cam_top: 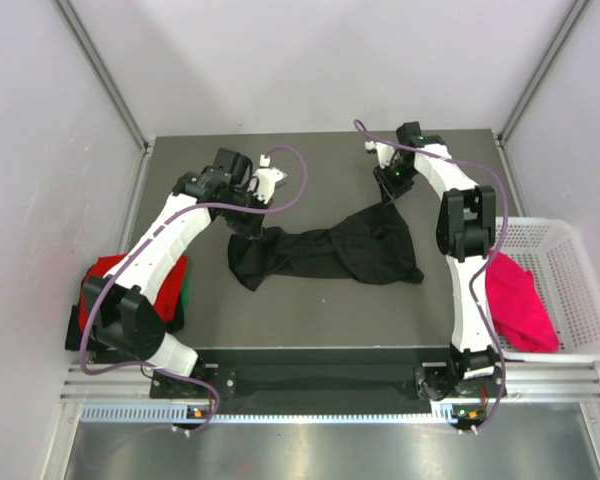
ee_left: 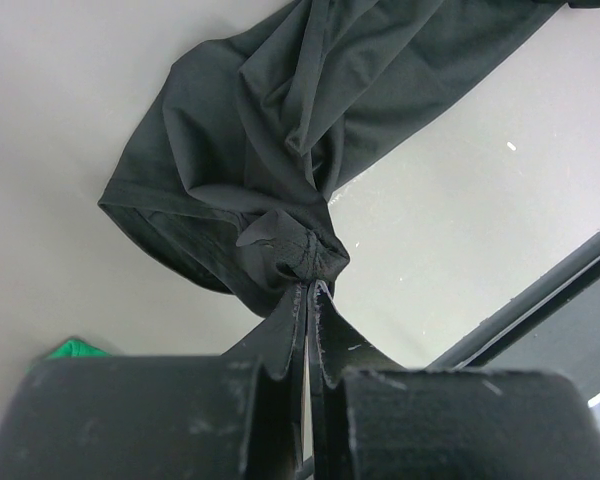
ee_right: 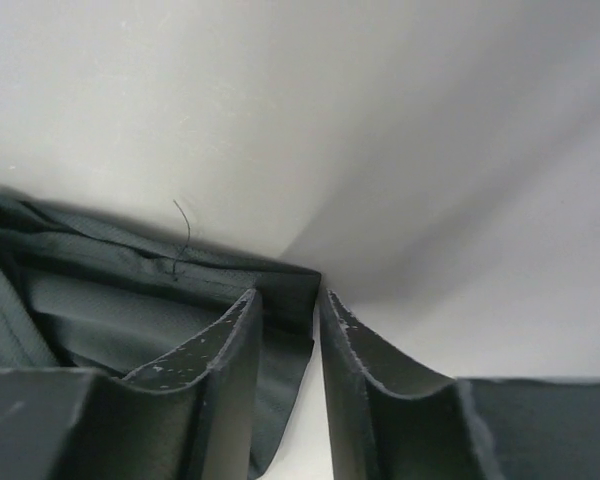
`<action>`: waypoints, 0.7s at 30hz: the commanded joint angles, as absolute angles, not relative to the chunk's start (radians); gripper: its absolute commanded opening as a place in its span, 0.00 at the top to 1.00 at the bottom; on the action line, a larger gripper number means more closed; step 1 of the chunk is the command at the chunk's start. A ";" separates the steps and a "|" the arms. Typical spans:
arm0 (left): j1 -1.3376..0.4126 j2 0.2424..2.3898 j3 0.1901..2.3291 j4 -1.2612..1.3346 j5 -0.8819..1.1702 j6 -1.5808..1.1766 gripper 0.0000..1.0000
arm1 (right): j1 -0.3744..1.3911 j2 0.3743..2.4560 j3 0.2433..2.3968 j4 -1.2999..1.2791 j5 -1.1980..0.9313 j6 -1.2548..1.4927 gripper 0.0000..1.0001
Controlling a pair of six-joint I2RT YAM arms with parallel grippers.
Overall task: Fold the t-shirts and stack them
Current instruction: Flatten the tshirt out
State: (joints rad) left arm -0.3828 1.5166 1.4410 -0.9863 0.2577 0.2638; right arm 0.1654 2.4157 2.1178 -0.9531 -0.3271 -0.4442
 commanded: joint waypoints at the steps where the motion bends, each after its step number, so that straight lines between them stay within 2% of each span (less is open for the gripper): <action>1: -0.374 1.482 1.431 -0.940 0.282 0.261 1.00 | 0.202 2.483 2.138 -1.008 -0.230 -0.446 0.73; 3: -0.373 1.476 1.431 -0.937 0.284 0.261 1.00 | 0.209 2.488 2.149 -1.014 -0.212 -0.448 0.75; 6: -0.370 1.474 1.428 -0.936 0.284 0.258 1.00 | 0.210 2.493 2.152 -1.020 -0.198 -0.446 0.92; 8: -0.370 1.468 1.425 -0.936 0.281 0.261 1.00 | 0.210 2.481 2.145 -1.025 -0.199 -0.446 1.00; 12: -0.367 1.466 1.456 -0.927 0.235 0.261 1.00 | 0.210 2.334 2.065 -0.964 -0.175 -0.449 1.00; 21: -0.362 1.464 1.639 -0.847 0.135 0.273 1.00 | 0.193 1.775 1.925 -0.747 -0.109 -0.517 1.00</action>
State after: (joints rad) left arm -0.3687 1.5078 1.5391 -0.9459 0.1650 0.2714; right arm 0.1997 2.0350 1.9152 -0.8848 -0.1310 -0.4774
